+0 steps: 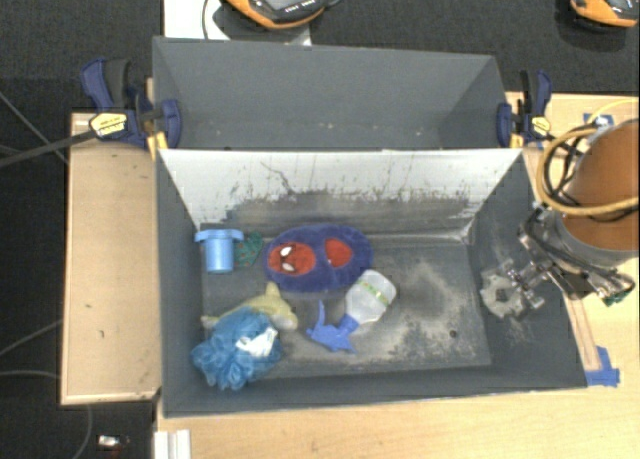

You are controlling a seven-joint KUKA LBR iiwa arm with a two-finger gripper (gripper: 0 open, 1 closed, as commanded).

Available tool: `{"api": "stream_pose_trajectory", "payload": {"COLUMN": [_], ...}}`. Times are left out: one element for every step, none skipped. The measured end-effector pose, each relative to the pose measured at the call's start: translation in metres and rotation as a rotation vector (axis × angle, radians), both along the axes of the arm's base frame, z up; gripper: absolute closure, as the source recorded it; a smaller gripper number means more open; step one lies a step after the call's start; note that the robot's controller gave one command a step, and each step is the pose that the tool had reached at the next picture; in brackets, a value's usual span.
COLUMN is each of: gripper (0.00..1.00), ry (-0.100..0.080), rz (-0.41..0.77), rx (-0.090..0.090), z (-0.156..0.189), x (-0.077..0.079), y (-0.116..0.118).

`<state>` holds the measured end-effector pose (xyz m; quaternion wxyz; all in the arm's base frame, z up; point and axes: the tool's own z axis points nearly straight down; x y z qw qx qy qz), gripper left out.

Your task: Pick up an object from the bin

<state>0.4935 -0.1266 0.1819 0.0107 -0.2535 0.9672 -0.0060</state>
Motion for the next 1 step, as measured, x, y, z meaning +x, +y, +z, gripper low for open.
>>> {"api": "stream_pose_trajectory", "payload": {"gripper": [1.0], "ry": [-0.009], "rz": [-0.189], "rx": [0.004], "z": [-0.022], "x": [-0.0049], "y": [0.0301]}}
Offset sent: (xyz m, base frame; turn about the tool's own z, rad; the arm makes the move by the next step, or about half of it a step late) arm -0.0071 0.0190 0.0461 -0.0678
